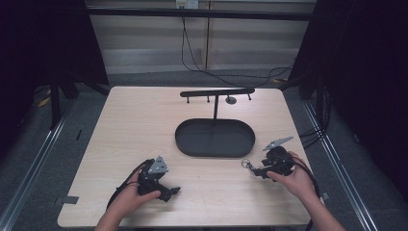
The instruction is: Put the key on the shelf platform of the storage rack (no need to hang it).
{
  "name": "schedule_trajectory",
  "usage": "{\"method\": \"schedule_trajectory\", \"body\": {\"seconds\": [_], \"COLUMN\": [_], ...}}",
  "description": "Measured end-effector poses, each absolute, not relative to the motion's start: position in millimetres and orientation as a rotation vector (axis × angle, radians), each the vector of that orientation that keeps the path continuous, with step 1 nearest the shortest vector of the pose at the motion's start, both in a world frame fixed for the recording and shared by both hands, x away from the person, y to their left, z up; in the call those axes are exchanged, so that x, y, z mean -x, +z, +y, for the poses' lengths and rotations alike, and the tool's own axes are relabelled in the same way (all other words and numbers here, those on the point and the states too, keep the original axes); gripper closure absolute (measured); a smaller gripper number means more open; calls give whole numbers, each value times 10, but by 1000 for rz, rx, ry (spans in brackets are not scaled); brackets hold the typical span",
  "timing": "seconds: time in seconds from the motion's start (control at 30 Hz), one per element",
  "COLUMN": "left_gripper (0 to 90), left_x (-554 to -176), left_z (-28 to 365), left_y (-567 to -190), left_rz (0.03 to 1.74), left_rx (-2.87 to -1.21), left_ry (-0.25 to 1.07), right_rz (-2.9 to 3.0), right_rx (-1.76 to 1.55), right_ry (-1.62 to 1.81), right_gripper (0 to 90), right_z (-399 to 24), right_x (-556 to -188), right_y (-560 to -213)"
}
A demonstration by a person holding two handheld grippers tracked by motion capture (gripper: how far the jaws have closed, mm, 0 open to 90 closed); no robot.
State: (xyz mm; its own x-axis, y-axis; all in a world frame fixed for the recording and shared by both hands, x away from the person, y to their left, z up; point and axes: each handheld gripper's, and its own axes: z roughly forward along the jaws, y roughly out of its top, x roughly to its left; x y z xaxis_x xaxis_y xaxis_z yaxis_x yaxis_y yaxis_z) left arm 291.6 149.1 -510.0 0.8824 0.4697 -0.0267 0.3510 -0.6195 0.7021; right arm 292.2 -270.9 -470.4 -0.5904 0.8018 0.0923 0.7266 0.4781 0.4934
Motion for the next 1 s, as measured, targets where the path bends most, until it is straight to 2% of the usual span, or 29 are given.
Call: {"method": "schedule_trajectory", "body": {"seconds": [0.53, 0.67, 0.77, 0.8, 1.0], "left_gripper": [7, 7, 7, 7, 7], "left_x": [-2916, -2916, -2916, -2916, -2916], "left_z": [1491, 1491, 1491, 1491, 1491], "left_y": [-5100, -5101, -5101, -5101, -5100], "left_rz": [587, 586, 587, 587, 587], "left_rx": [-2298, -2298, -2298, -2298, -2298], "left_ry": [205, 206, 205, 205, 205], "right_rz": [2715, 2727, 2721, 2721, 2729], "right_rx": [-1401, -1362, -1363, -1378, -1402], "right_ry": [494, 382, 333, 328, 314], "right_gripper": [496, 544, 627, 682, 693], "right_z": [-2426, -2347, -2307, -2307, -2317], "right_x": [-3158, -3193, -3209, -3209, -3225], "right_y": [-4724, -4710, -4701, -4695, -4688]}}
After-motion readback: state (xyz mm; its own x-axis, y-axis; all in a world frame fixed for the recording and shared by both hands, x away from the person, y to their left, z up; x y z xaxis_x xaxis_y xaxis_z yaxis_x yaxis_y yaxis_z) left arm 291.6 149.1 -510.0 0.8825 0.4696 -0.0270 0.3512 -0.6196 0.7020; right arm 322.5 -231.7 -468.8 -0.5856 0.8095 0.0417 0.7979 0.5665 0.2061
